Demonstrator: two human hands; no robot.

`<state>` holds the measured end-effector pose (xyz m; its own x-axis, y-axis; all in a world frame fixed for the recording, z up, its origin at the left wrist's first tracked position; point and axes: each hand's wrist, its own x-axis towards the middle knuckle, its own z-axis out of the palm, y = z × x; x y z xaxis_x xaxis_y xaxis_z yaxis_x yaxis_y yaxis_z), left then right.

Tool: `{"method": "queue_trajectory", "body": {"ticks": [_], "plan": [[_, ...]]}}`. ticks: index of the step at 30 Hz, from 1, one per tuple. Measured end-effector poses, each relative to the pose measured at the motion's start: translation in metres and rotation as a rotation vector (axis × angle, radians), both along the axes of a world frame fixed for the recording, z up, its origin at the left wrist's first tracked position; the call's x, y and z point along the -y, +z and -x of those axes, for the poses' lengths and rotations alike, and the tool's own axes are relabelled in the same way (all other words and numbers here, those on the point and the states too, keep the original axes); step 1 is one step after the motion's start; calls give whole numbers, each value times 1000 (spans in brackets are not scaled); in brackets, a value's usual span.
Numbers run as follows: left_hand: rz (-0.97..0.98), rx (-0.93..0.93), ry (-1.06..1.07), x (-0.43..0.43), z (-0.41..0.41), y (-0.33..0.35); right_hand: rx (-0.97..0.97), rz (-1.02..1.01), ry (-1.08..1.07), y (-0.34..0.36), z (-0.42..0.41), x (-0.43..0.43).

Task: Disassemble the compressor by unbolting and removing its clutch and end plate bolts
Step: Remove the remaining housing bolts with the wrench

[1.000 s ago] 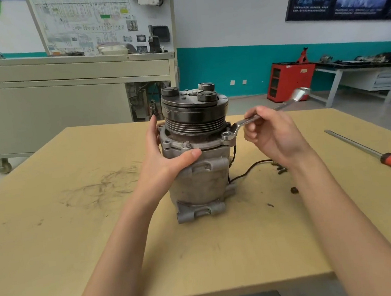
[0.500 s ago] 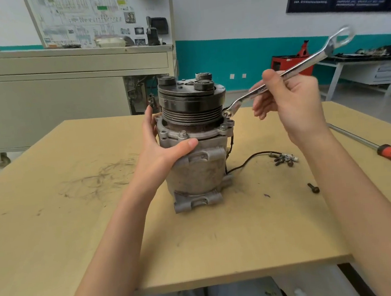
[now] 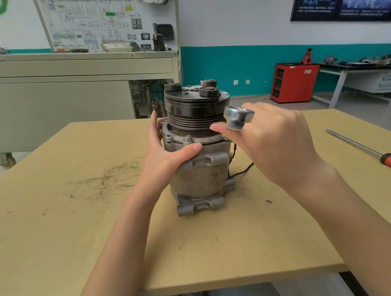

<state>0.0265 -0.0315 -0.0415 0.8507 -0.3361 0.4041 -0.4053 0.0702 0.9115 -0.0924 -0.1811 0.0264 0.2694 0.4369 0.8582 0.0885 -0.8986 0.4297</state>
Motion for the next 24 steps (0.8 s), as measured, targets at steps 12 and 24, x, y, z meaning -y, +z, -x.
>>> {"method": "queue_trajectory", "body": {"ticks": [12, 24], "plan": [[37, -8, 3, 3, -8, -4, 79, -46, -63, -30, -3, -13], [34, -25, -2, 1, 2, 0, -949, -1683, 1247, -22, -65, 75]]}}
